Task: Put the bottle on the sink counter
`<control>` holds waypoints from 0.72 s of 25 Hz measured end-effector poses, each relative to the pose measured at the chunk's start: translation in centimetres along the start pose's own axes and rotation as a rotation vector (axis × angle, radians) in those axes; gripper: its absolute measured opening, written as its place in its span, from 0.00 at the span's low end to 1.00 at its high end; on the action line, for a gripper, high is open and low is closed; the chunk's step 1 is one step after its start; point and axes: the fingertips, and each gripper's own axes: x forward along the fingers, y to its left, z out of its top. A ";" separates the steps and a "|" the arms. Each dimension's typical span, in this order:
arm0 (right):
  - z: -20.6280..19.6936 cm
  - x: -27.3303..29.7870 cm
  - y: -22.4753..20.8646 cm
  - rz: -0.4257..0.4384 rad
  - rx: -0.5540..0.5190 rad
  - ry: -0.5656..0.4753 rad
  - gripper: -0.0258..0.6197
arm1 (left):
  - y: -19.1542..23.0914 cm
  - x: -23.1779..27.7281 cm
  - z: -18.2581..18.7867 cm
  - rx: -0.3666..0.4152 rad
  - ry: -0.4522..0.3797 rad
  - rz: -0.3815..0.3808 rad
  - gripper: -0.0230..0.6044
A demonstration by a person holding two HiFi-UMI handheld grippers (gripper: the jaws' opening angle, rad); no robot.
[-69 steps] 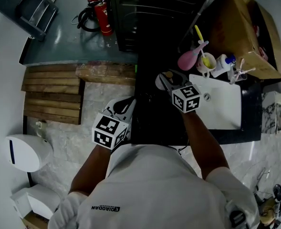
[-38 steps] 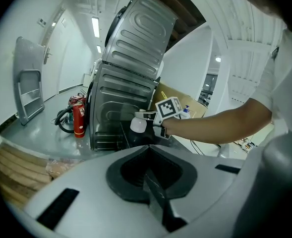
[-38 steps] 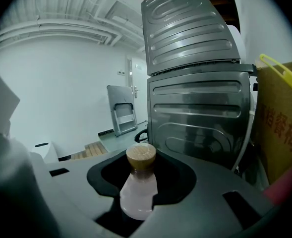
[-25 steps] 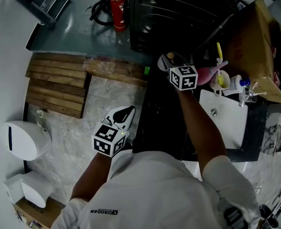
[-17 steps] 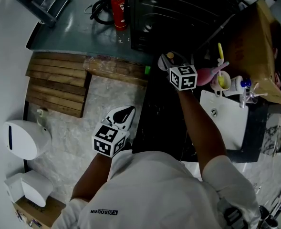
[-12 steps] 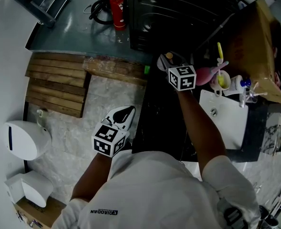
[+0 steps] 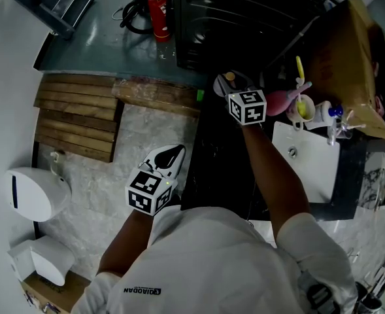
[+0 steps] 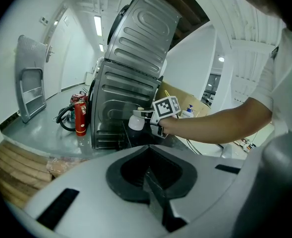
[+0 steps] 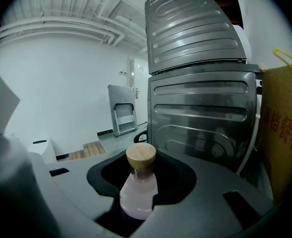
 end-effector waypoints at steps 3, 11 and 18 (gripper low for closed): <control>0.0 0.0 0.0 -0.005 0.004 -0.007 0.28 | 0.0 -0.1 0.0 0.000 -0.001 0.001 0.06; 0.0 -0.1 -0.1 -0.020 -0.002 -0.014 0.28 | -0.1 -0.2 0.1 0.016 -0.003 0.001 0.06; 0.0 -0.1 0.0 -0.023 -0.001 -0.024 0.28 | -0.1 -0.3 0.1 0.017 -0.005 0.001 0.06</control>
